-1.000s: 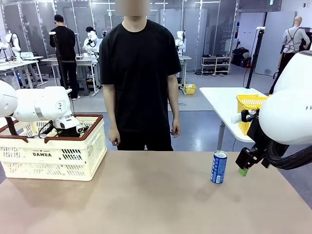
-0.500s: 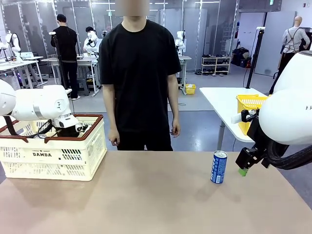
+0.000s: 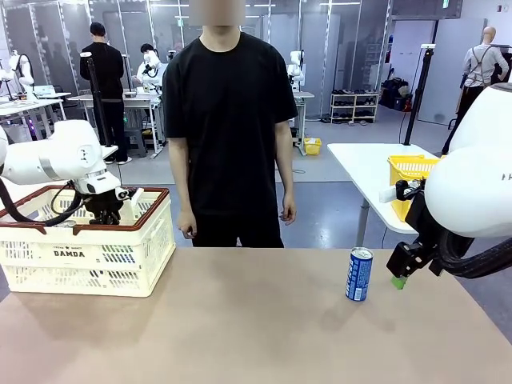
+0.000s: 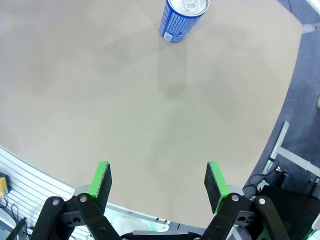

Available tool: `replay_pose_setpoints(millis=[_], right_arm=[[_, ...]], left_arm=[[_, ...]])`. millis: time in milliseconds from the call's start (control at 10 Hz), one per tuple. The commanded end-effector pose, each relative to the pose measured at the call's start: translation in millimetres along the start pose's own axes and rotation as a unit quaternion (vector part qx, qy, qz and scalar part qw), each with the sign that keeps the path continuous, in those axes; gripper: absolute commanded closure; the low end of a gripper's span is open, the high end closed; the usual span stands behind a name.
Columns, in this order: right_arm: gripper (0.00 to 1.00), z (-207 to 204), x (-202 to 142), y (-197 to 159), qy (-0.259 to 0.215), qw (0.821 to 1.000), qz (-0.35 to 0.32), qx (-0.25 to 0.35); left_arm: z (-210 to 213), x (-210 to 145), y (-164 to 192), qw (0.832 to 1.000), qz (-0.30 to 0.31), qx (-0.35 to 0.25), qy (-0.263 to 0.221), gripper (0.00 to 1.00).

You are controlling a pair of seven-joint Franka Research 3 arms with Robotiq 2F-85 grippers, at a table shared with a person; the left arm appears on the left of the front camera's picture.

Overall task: Place the drinks into the Shopping basket.
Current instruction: Pick up one drink and place it into the Shopping basket.

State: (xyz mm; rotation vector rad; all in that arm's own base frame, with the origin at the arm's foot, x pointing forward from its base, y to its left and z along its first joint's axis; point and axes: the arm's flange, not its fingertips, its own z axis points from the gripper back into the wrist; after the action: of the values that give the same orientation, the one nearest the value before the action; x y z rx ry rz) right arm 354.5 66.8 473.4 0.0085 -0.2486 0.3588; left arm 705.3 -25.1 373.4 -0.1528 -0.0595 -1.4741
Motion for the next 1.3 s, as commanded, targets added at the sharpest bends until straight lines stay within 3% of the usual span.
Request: replay_pose_setpoints(millis=[0,1200], right_arm=[[0.07,0,0,0,0.001,1.0,0.002,0.003],[0.07,0,0,0,0.001,1.0,0.002,0.003]], left_arm=[[8,-6,-18,1.0,-0.005,0.013,-0.022,0.0],[21,-2,-10,1.0,0.003,0.012,-0.008,0.0]])
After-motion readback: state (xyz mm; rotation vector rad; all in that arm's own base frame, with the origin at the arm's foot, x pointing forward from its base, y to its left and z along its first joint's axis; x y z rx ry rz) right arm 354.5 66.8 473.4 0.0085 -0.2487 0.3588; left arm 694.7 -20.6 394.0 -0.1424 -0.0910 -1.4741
